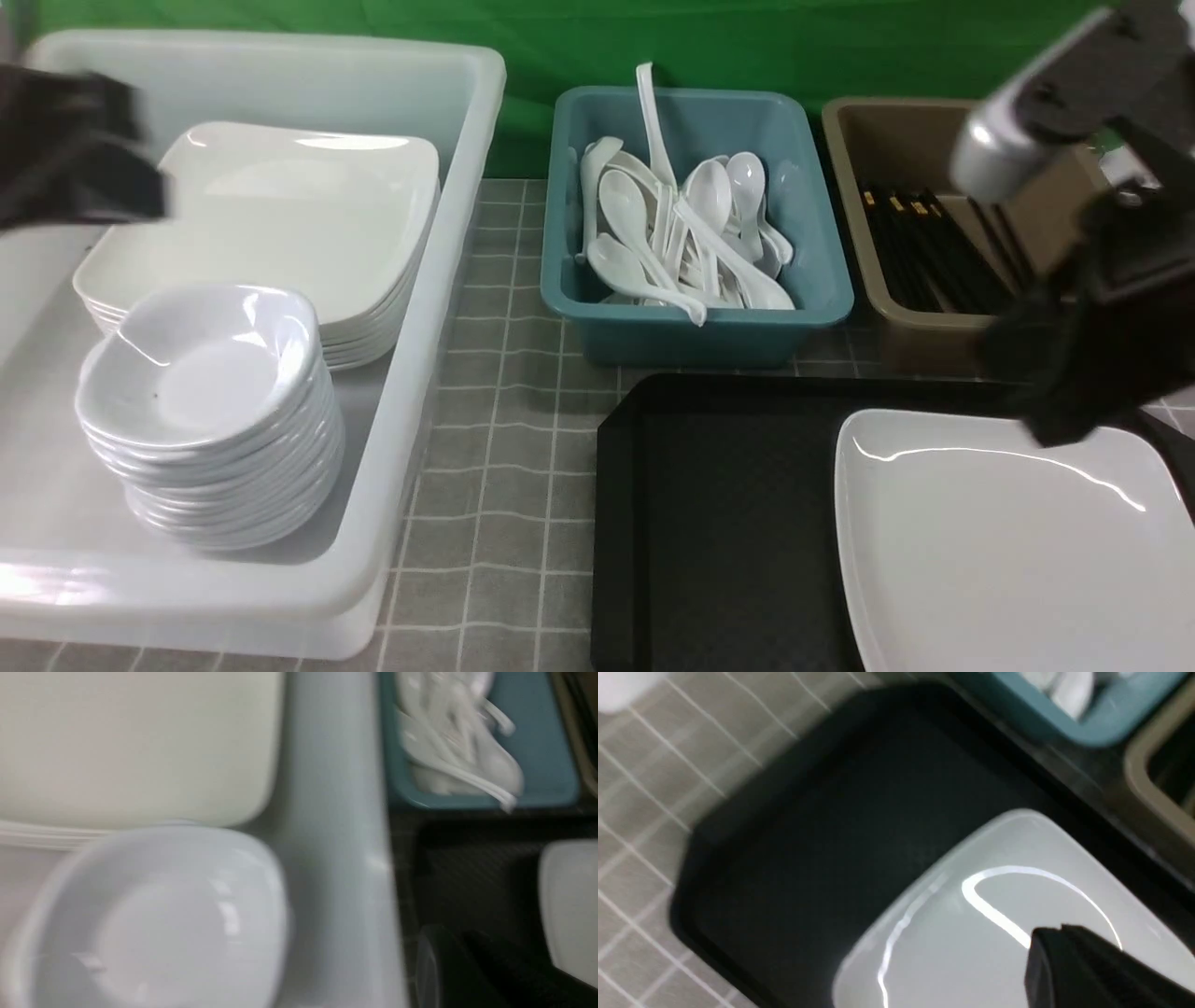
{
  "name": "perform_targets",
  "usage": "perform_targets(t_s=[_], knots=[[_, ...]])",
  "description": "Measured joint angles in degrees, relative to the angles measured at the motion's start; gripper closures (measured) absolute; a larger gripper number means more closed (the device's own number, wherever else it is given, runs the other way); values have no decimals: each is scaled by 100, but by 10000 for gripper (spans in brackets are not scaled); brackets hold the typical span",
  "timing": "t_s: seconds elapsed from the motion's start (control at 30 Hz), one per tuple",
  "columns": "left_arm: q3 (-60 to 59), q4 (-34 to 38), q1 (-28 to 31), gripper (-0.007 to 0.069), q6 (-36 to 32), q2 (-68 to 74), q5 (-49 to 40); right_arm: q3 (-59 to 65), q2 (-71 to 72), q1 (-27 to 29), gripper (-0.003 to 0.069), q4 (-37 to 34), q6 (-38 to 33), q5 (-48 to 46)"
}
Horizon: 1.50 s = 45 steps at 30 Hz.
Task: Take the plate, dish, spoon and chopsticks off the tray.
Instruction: Use the left arm to grab a plate from the dinner plate
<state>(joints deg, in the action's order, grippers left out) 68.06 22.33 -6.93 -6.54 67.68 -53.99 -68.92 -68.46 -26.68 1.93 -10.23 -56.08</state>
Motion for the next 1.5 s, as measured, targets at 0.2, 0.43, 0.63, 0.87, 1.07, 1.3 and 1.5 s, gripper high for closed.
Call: perform_targets(t_s=[0.2,0.43,0.63,0.87,1.07,1.3,1.5], knots=[[193,-688,-2318,624,966,1082,555,705,0,1135,634,79,353,-155],[1483,-914,-3469,608,1057,3168,607,1476,310,1463,634,-24,586,-215],[3045,-1016,-3825,424,744,4810,262,1555,1055,1463,634,-467,449,-177],[4042,-1016,-3850,204,783,5877,553,1606,1615,1463,626,-772,314,-292],[4237,-1016,-3850,148,654,6382,1271,1606,1779,1463,624,-851,314,-296],[4258,-912,-3850,146,654,6689,1838,1606,1779,1463,624,-932,304,-274],[4279,-755,-3850,148,654,6853,1921,1606,1779,1463,622,-936,123,-257]])
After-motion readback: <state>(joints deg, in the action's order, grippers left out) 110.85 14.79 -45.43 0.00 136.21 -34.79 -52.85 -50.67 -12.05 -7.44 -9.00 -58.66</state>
